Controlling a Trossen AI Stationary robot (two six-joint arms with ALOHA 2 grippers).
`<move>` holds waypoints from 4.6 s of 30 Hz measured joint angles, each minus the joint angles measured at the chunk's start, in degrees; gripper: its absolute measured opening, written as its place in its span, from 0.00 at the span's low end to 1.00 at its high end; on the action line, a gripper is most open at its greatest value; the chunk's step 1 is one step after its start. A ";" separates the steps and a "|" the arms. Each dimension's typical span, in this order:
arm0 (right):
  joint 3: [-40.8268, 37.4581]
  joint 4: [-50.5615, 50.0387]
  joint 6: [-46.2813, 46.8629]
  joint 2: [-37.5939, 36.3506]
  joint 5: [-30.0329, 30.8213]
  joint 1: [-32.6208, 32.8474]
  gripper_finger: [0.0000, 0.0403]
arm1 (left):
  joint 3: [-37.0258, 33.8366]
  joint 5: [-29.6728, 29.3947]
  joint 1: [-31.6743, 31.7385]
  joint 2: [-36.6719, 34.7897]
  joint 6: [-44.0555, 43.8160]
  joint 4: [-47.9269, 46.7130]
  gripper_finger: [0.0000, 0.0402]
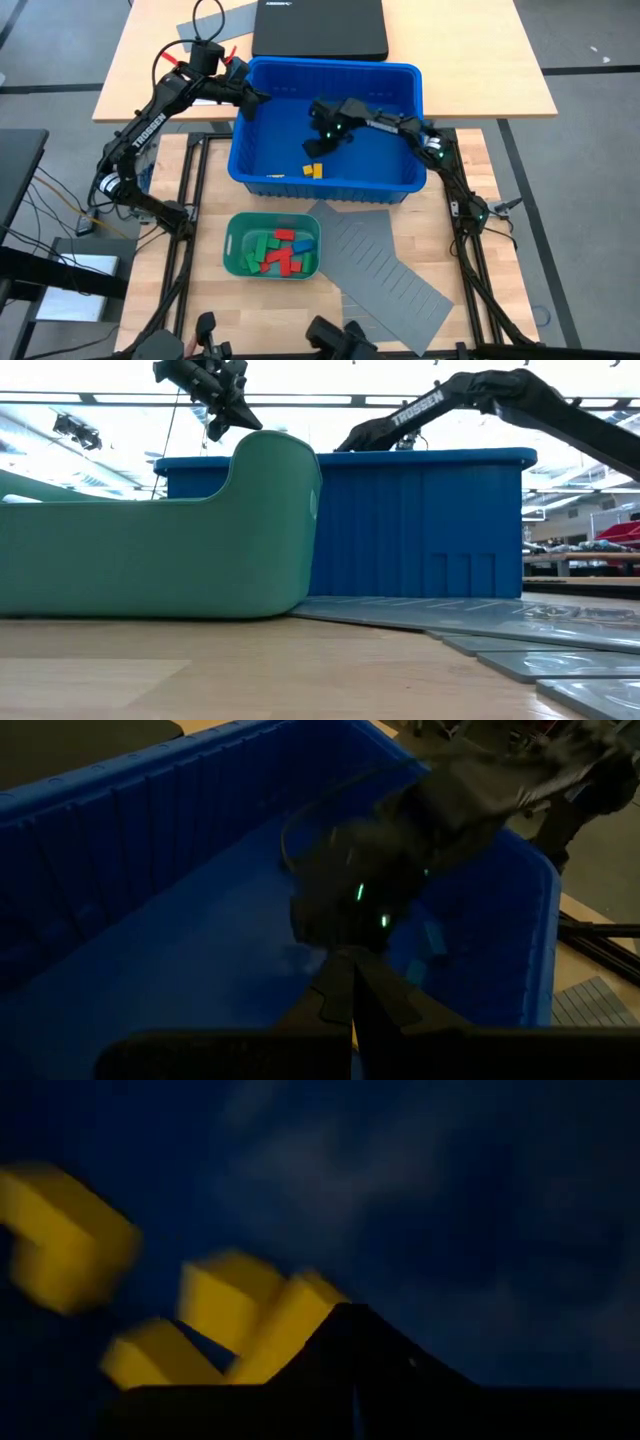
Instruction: Sort Items/Unsort Items
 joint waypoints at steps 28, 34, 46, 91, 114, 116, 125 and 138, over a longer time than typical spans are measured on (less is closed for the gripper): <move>-7.53 14.20 10.51 -1.99 -4.60 1.18 0.00 | 0.00 -0.02 0.00 0.02 0.90 -0.14 0.01; -7.50 22.45 2.11 -9.96 -18.56 -3.11 0.00 | 0.00 -0.04 0.00 0.02 0.90 -0.88 0.01; -7.42 -3.44 -28.31 -31.11 -10.80 5.58 0.27 | 0.00 0.60 0.00 0.02 2.80 -1.50 0.01; -9.84 -11.59 -30.89 -31.14 8.63 16.62 0.26 | 0.02 3.06 0.00 0.13 7.11 -2.32 0.01; 3.77 -20.73 -32.14 -31.23 -10.86 7.04 0.26 | 0.02 3.06 0.00 0.13 1.19 4.28 0.01; 5.23 -20.95 -31.03 -31.23 -11.59 6.98 0.26 | 0.02 3.06 0.00 0.13 0.78 5.43 0.01; 7.32 -21.25 -31.05 -31.34 -13.52 4.85 0.26 | 0.02 3.06 0.00 0.11 -1.70 9.06 0.01; 7.64 -19.35 -31.09 -31.51 -19.42 0.43 0.26 | 0.02 3.06 0.00 0.11 -2.16 9.14 0.01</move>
